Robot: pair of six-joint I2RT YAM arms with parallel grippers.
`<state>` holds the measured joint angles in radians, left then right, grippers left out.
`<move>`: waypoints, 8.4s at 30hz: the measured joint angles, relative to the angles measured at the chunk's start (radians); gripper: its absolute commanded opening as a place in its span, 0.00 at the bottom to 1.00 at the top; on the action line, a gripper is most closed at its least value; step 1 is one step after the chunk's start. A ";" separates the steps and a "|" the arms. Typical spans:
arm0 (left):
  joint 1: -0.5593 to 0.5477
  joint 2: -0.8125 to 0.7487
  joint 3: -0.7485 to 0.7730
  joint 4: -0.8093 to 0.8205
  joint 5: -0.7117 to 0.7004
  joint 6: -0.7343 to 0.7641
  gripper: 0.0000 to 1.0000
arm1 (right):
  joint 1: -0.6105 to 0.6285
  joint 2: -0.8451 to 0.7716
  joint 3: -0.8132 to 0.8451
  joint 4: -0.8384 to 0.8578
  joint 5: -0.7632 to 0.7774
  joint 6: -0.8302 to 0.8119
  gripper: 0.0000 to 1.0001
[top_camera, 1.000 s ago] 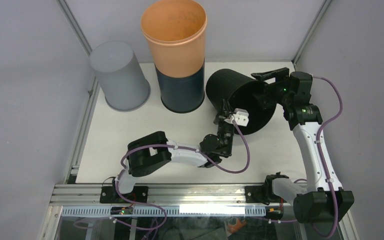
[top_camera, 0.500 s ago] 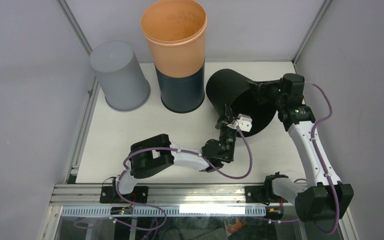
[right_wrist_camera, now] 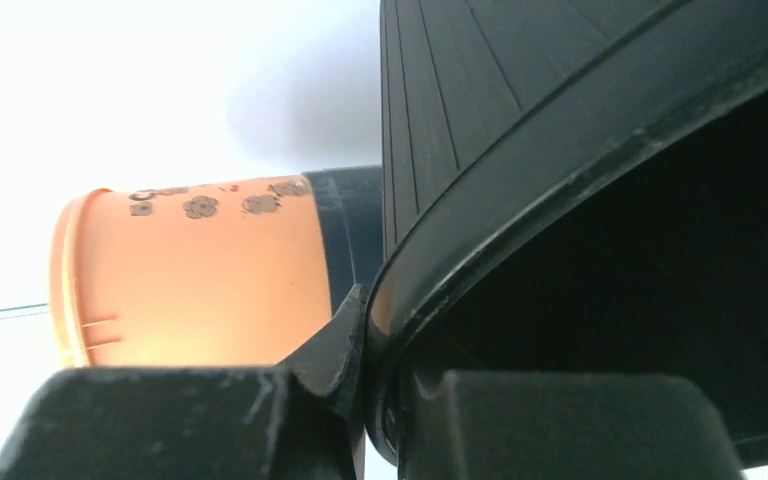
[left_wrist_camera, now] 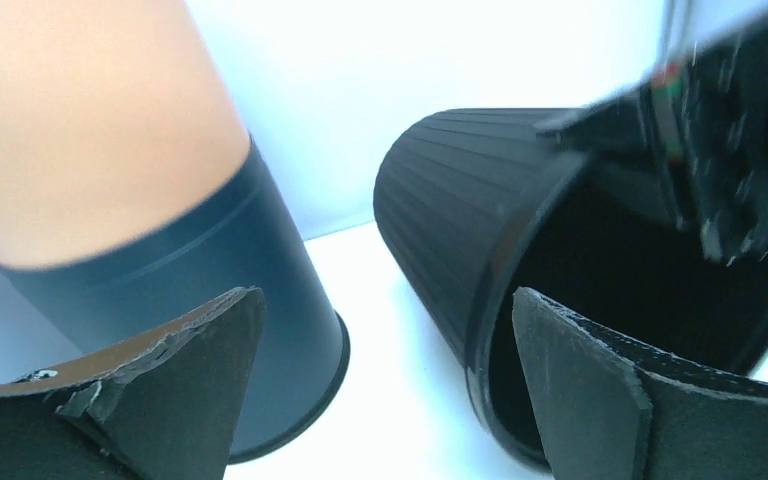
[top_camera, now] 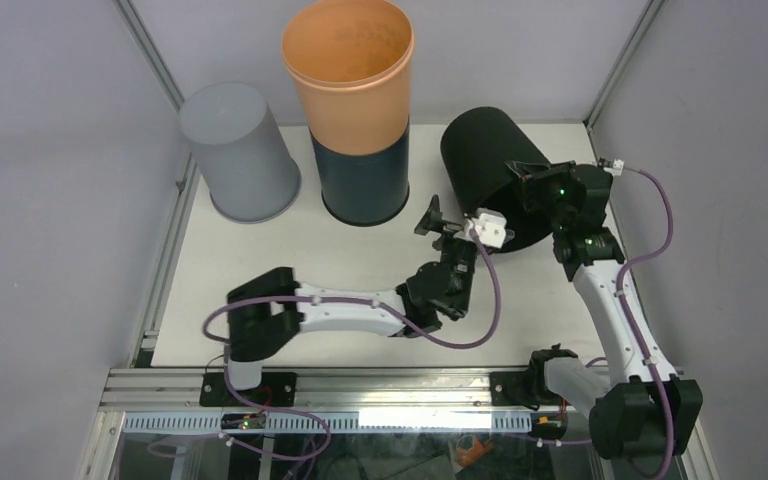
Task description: Turn the large container upside down
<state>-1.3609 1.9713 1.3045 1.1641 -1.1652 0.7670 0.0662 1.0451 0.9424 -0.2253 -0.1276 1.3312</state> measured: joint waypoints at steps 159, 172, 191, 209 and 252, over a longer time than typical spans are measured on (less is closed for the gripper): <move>0.133 -0.876 -0.288 -1.443 0.318 -1.294 0.99 | 0.025 0.793 0.260 0.389 0.141 -0.669 0.99; 0.179 -0.869 -0.040 -1.491 0.306 -1.095 0.99 | 0.149 0.578 0.546 0.014 0.013 -0.742 0.99; 0.622 -1.096 -0.058 -1.549 0.498 -1.176 0.99 | 0.277 0.735 1.214 -0.006 -0.219 -0.669 0.92; 0.629 -1.119 -0.166 -1.606 0.565 -1.286 0.99 | 0.339 0.986 1.498 -0.183 -0.111 -0.692 0.45; 0.629 -1.073 0.185 -1.650 0.619 -1.288 0.99 | 0.483 0.800 1.459 -0.229 0.093 -0.917 0.99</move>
<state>-0.7315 0.8982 1.4891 -0.4862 -0.5461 -0.5209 0.5488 1.8450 2.4016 -0.4541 -0.0341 0.4145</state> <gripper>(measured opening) 0.989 0.984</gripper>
